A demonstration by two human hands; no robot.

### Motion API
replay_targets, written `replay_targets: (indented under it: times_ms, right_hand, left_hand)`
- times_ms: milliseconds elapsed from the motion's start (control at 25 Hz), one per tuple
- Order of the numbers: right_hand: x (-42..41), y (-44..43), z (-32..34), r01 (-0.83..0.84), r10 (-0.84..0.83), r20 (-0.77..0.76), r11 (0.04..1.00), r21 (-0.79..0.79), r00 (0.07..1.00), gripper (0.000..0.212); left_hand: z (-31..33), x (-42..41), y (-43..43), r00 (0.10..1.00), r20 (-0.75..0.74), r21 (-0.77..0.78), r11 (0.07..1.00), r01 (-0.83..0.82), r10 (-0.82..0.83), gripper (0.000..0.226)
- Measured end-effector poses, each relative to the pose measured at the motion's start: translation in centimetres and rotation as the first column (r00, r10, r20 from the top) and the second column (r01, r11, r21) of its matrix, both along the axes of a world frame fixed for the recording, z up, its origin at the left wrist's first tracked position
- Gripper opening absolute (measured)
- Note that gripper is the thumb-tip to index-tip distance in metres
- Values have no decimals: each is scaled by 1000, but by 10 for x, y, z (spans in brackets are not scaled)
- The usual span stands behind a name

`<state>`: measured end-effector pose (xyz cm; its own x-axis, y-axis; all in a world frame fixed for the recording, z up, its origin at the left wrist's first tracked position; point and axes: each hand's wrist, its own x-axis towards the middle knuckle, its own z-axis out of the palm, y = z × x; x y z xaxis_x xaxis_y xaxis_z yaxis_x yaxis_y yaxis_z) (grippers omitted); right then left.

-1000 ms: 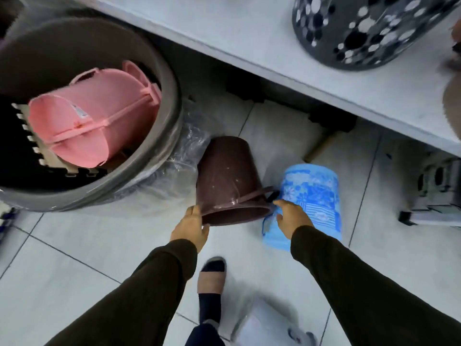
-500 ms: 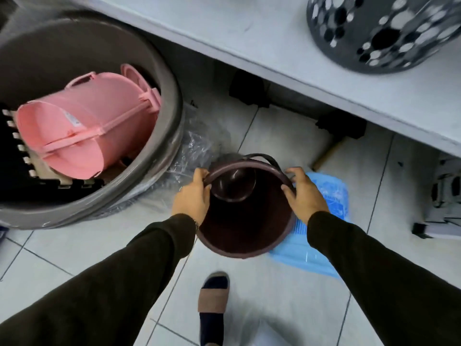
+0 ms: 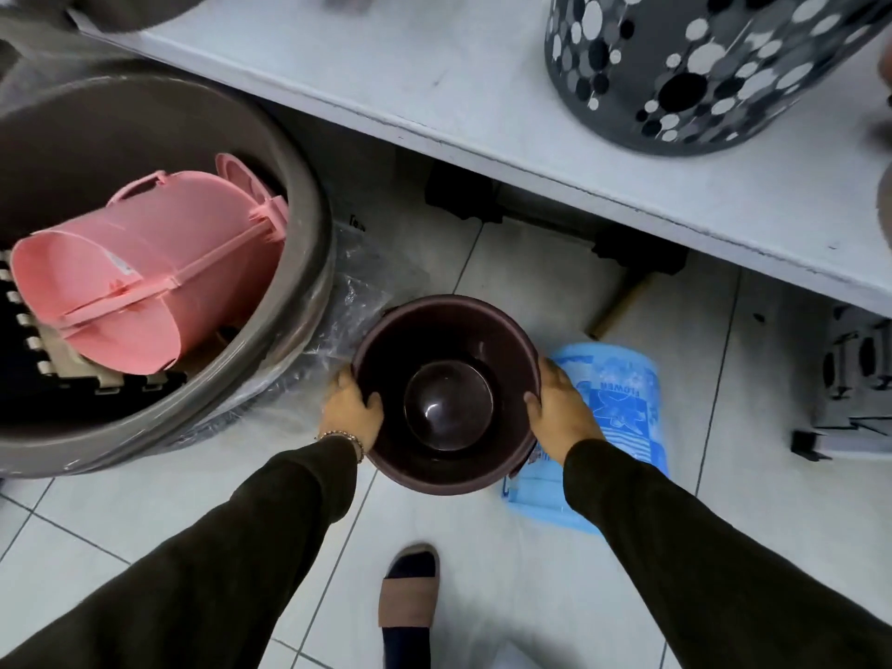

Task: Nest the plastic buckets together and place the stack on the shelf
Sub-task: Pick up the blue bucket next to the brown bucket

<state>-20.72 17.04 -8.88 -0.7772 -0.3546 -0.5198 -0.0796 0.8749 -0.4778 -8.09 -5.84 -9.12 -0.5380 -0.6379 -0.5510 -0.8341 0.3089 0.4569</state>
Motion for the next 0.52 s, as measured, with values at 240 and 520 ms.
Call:
replay_targets:
  times_ms: [240, 520]
  right_hand:
    - [9, 56, 39, -47, 48, -37, 998, 43, 998, 65]
    - [41, 183, 40, -45, 39, 33, 978, 204, 999, 68]
  left_hand:
    - [45, 14, 60, 881, -47, -325, 841, 433, -472, 68]
    - [40, 34, 180, 721, -231, -162, 757, 633, -653, 73]
